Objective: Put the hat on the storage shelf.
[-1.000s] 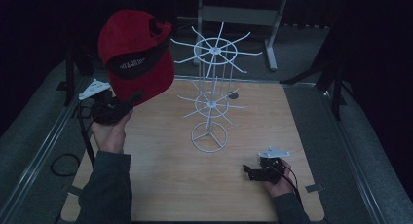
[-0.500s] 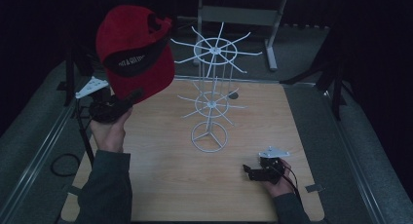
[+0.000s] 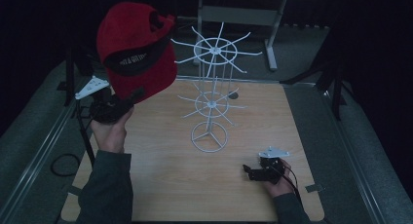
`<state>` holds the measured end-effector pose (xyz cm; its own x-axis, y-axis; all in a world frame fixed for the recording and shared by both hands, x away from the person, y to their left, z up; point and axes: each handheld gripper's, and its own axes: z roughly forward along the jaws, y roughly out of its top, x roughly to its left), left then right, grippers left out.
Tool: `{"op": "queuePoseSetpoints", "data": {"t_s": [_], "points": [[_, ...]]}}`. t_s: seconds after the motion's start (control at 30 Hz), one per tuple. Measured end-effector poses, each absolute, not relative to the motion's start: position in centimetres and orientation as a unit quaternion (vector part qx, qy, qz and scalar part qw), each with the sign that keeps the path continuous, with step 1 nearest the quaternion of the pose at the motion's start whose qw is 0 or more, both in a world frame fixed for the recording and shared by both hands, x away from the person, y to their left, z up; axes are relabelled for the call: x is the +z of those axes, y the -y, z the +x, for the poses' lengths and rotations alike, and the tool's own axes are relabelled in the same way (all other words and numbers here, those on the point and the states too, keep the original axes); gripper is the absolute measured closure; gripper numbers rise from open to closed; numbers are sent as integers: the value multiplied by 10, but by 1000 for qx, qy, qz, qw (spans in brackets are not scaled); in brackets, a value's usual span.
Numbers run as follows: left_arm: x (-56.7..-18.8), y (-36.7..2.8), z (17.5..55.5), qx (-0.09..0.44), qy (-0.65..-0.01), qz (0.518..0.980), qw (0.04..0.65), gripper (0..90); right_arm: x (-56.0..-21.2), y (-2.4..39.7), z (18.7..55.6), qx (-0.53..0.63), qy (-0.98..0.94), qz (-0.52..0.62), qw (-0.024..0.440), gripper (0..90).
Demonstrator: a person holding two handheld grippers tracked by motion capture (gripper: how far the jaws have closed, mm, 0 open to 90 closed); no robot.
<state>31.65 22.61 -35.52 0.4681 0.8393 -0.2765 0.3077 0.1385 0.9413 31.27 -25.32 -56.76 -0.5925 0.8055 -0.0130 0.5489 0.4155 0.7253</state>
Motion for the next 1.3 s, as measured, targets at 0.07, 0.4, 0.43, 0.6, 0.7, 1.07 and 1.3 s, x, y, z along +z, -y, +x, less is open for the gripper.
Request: {"op": "queuePoseSetpoints", "data": {"t_s": [0.07, 0.4, 0.43, 0.6, 0.7, 1.07, 1.3], "points": [[-355, -226, 316, 224, -461, 618, 595, 851, -568, 253, 313, 350, -821, 413, 183, 153], [-355, -224, 310, 223, -447, 625, 600, 851, -568, 253, 313, 349, -821, 413, 183, 153], [-355, -224, 309, 224, -446, 627, 599, 851, -568, 253, 313, 350, -821, 413, 183, 153], [-357, -223, 307, 223, -441, 631, 599, 851, -568, 253, 313, 349, -821, 413, 183, 153], [-358, -223, 306, 222, -437, 633, 599, 850, -568, 253, 313, 349, -821, 413, 183, 153], [-364, -221, 302, 216, -426, 637, 606, 851, -568, 253, 313, 349, -821, 413, 183, 153], [-367, -220, 299, 217, -414, 640, 609, 851, -568, 253, 313, 349, -821, 413, 183, 153]]}}
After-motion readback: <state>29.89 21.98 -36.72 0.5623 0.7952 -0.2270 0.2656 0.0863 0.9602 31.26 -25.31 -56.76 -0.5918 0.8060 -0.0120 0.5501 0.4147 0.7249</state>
